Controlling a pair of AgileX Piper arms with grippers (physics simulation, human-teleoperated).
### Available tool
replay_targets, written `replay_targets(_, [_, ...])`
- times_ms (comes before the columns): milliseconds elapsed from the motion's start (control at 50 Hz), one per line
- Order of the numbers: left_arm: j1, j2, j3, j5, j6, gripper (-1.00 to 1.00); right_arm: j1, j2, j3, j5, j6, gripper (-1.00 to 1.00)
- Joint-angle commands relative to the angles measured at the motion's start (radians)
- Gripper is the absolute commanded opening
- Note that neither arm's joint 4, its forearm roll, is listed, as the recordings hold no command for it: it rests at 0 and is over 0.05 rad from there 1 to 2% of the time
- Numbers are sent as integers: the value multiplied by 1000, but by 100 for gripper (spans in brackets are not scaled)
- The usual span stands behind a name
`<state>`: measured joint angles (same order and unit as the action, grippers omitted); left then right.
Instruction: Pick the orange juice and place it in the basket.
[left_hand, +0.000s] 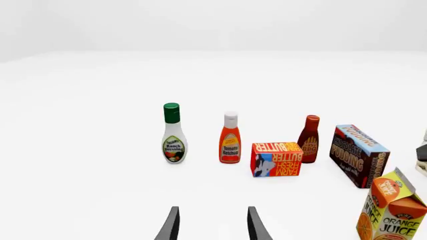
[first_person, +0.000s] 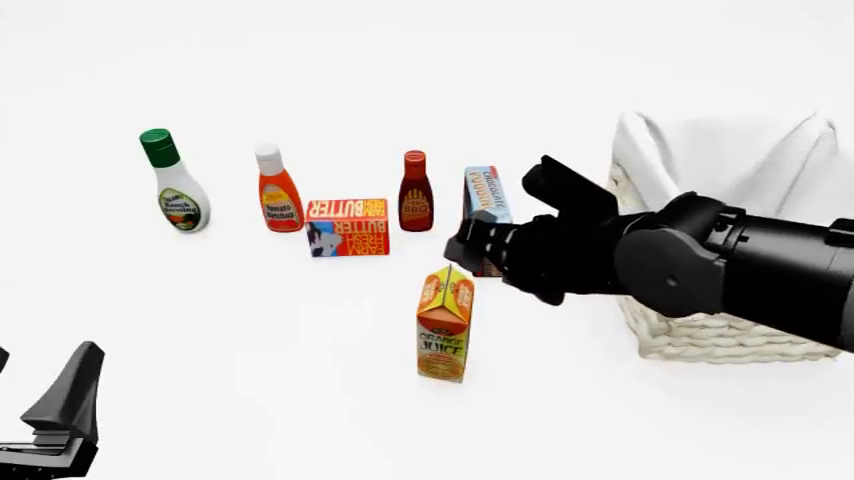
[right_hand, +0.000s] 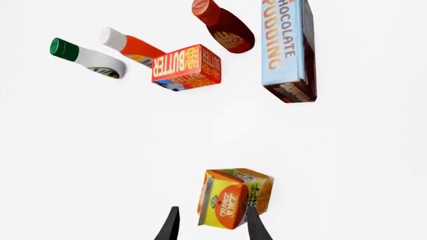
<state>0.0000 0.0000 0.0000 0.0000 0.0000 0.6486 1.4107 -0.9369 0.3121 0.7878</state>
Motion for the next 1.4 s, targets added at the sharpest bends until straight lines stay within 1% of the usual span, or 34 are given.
replay_targets(20, [0, 0, 0, 0, 0, 100, -5, 29, -20, 5, -8, 100])
replay_targets(160, [0, 0, 0, 0, 0, 100, -4, 44, -17, -1, -4, 100])
replay_targets(220, [0, 0, 0, 0, 0, 100, -9, 58, -31, 13, -29, 100])
replay_targets(240, [0, 0, 0, 0, 0, 100, -9, 57, -22, 5, -19, 100])
replay_targets(380, [0, 0, 0, 0, 0, 100, -1, 69, -12, -8, -10, 100])
replay_targets(680, [0, 0, 0, 0, 0, 100, 11, 98, -12, -21, -3, 100])
replay_targets(800, [0, 0, 0, 0, 0, 100, 21, 109, -5, -38, 8, 100])
replay_targets(980, [0, 0, 0, 0, 0, 100, 22, 125, -13, -40, 6, 100])
replay_targets(1000, [0, 0, 0, 0, 0, 100, 26, 119, -2, -54, 27, 100])
replay_targets(1020, [0, 0, 0, 0, 0, 100, 18, 127, -11, -43, 10, 100])
replay_targets(1060, [0, 0, 0, 0, 0, 100, 13, 133, -15, -40, 5, 100])
replay_targets(1240, [0, 0, 0, 0, 0, 100, 18, 149, -18, -47, 2, 100])
replay_targets(1280, [0, 0, 0, 0, 0, 100, 21, 149, -12, -55, 10, 100])
replay_targets(1400, [0, 0, 0, 0, 0, 100, 22, 154, -1, -64, 10, 100])
